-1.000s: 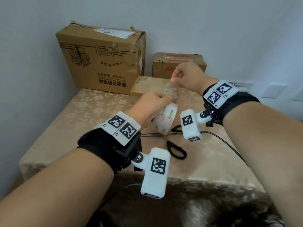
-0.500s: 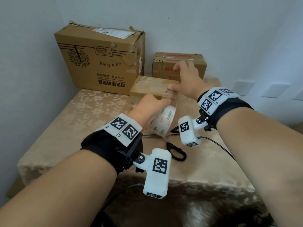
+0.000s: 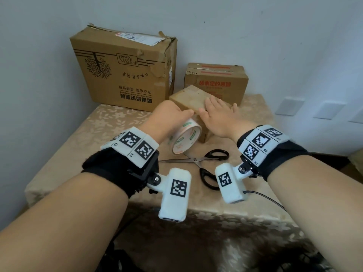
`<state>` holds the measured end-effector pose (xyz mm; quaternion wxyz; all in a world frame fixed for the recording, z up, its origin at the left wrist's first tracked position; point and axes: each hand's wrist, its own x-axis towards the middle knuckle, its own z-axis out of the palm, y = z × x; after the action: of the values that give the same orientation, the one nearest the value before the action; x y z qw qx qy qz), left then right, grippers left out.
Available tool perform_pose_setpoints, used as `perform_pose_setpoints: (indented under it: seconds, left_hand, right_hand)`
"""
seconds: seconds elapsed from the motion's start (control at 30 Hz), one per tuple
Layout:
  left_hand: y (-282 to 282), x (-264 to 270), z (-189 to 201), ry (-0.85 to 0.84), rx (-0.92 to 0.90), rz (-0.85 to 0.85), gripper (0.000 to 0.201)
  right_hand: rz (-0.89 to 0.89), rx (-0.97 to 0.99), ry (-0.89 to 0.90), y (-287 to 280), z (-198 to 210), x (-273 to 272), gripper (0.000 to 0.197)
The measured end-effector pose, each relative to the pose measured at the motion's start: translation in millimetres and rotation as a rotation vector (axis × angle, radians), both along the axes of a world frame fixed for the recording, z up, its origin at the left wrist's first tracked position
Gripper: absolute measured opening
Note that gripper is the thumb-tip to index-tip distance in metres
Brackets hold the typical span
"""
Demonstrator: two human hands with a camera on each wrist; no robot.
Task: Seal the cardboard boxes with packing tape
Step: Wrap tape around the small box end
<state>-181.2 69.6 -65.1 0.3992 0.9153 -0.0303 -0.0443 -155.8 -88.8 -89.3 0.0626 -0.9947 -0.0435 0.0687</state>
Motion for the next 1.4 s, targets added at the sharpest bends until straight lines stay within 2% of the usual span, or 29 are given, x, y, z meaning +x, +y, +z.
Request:
perform_pose_setpoints:
  seconds: [0.13, 0.27, 0.4, 0.57, 0.77, 0.97, 1.1, 1.13, 1.2, 1.27, 1.3, 1.33, 1.4]
  left_hand:
    - [8, 5, 0, -0.083, 0.172, -0.041, 0.047]
    - [8, 9, -6, -0.080, 0.213, -0.060, 0.050]
    - [1, 13, -14, -0.072, 0.262, -0.079, 0.047]
    - [-2, 15, -18, -0.084, 0.294, -0.066, 0.049]
    - [4, 20, -18, -0.052, 0.127, -0.059, 0.043]
    - [13, 19, -19, -0.143, 0.108, -0.167, 0.031]
    - [20, 19, -18, -0.169, 0.036, -0.212, 0.032]
    - [21, 19, -18, -0.160, 0.020, -0.230, 0.032]
    - [23, 19, -19, -0.120, 0.002, -0.272, 0.036]
    - [24, 16, -19, -0.080, 0.020, -0.312, 0.048]
    - [24, 14, -17, -0.063, 0.036, -0.323, 0.053]
    - [24, 11, -16, -0.058, 0.049, -0.330, 0.055]
    - [22, 4, -13, -0.095, 0.089, -0.334, 0.054]
  right_hand:
    - [-0.075, -0.061, 0.027, 3, 5, 4, 0.062]
    - [-0.094, -0.069, 0.035, -1, 4, 8, 0.066]
    - [-0.097, -0.040, 0.012, -2, -3, 7, 0.090]
    - [-0.099, -0.069, -0.011, 7, -4, 5, 0.087]
    - [-0.118, -0.100, -0.048, 6, -6, 2, 0.088]
    - [-0.238, -0.059, -0.061, 25, -8, 11, 0.087]
    - [-0.231, 0.112, 0.008, 18, 0, 7, 0.089]
    - [-0.221, 0.186, -0.002, 14, 3, 4, 0.086]
    - [-0.200, 0.283, -0.151, 5, 9, -7, 0.072]
    - [-0.151, 0.285, -0.342, -2, 14, -22, 0.039]
    - [-0.115, 0.290, -0.341, -3, 16, -31, 0.022]
    - [-0.075, 0.295, -0.268, -3, 17, -40, 0.009]
    - [0.018, 0.242, -0.038, -1, 15, -57, 0.004]
